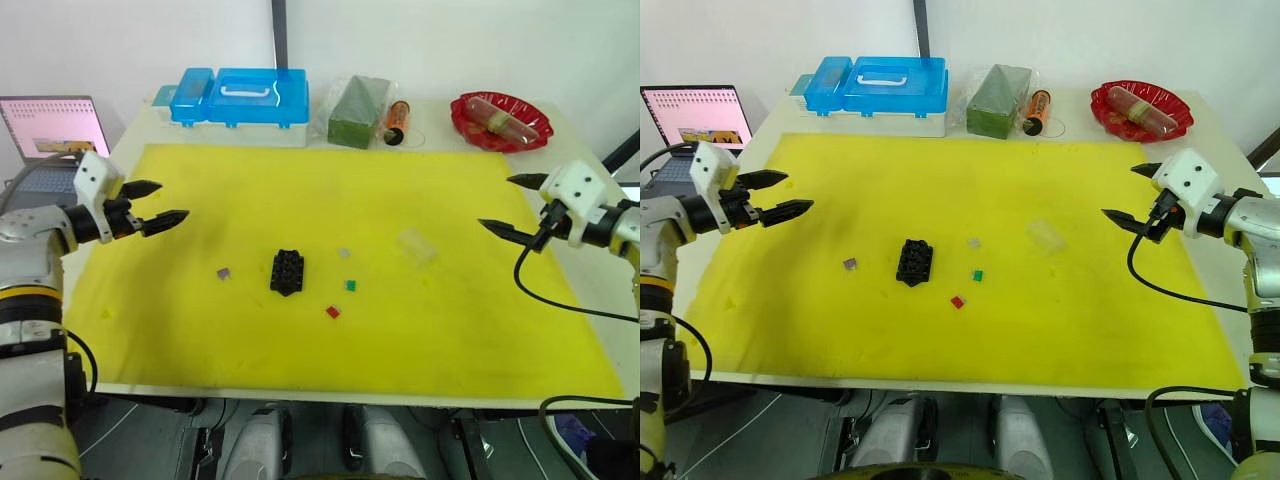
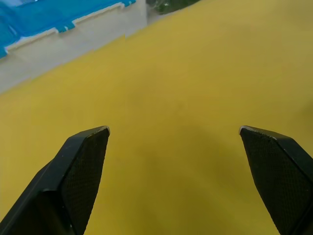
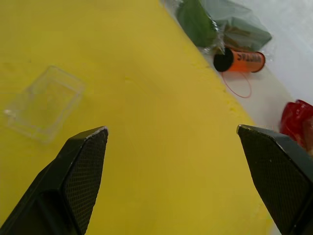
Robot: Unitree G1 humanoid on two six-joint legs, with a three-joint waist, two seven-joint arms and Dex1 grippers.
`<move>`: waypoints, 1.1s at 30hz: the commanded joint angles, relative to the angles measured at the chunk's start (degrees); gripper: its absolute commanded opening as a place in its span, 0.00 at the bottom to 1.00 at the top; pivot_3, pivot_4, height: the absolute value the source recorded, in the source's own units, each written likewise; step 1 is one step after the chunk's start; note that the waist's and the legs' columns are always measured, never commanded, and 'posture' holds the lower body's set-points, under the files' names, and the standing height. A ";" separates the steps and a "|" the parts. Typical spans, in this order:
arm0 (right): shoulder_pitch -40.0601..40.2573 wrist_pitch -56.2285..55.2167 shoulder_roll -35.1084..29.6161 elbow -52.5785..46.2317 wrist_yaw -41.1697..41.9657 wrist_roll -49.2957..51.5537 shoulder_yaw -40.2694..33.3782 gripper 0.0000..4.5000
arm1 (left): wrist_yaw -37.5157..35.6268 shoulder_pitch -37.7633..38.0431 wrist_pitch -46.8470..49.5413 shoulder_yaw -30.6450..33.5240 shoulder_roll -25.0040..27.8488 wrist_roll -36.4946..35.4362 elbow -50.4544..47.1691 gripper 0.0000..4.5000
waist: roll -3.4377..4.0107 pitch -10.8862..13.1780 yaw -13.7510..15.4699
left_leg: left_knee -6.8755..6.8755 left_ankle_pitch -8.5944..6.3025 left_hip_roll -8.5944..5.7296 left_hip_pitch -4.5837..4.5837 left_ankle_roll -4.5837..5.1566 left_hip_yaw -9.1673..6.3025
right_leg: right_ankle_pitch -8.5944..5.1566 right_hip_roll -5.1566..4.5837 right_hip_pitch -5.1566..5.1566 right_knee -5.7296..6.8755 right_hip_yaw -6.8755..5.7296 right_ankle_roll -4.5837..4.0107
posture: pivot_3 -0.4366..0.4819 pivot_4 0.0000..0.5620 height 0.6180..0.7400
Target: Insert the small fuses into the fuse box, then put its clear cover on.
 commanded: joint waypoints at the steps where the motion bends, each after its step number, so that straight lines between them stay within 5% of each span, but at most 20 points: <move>1: -0.10 6.72 1.37 -10.14 -0.70 4.14 -0.77 1.00 | -2.02 3.39 17.95 2.81 2.28 -8.24 -10.11 0.99 | 0.00 0.00 -0.34 | 0.00 0.00 0.02 0.00 0.00 -0.02 | 0.00 0.00 0.00 0.00 0.00 0.00 | 0.48 0.27 1.00; 7: 0.23 19.01 7.60 -29.88 -2.26 9.15 6.64 1.00 | 1.72 7.97 56.91 5.32 4.12 -22.82 -21.44 0.99 | -0.01 0.00 -1.05 | 0.03 -0.02 0.02 -0.02 0.03 -0.12 | -0.04 0.00 0.00 0.04 -0.01 0.06 | 0.48 0.27 1.00; 13: -1.61 26.61 12.98 -39.23 -4.13 11.49 12.64 1.00 | 6.07 9.07 75.68 5.68 4.12 -28.23 -22.52 0.99 | -0.02 0.00 -0.84 | 0.06 -0.02 -0.03 -0.01 0.03 -0.14 | -0.07 -0.02 0.00 0.07 -0.01 0.09 | 0.48 0.27 1.00; 21: -3.18 29.94 16.62 -43.30 -5.46 11.32 16.75 1.00 | 13.13 10.05 79.06 9.01 2.07 -34.16 -15.05 0.99 | -0.03 -0.01 -0.81 | 0.06 -0.03 -0.04 -0.01 0.02 -0.15 | -0.08 -0.09 -0.01 0.06 -0.01 0.07 | 0.48 0.27 1.00; 33: -3.84 30.60 16.80 -42.85 -6.52 11.26 16.47 1.00 | 23.62 11.39 79.06 15.06 -5.89 -35.98 -16.54 0.99 | -0.05 -0.03 -0.65 | 0.05 -0.04 -0.06 -0.01 -0.01 -0.15 | -0.07 -0.21 -0.01 0.05 0.01 0.06 | 0.48 0.27 1.00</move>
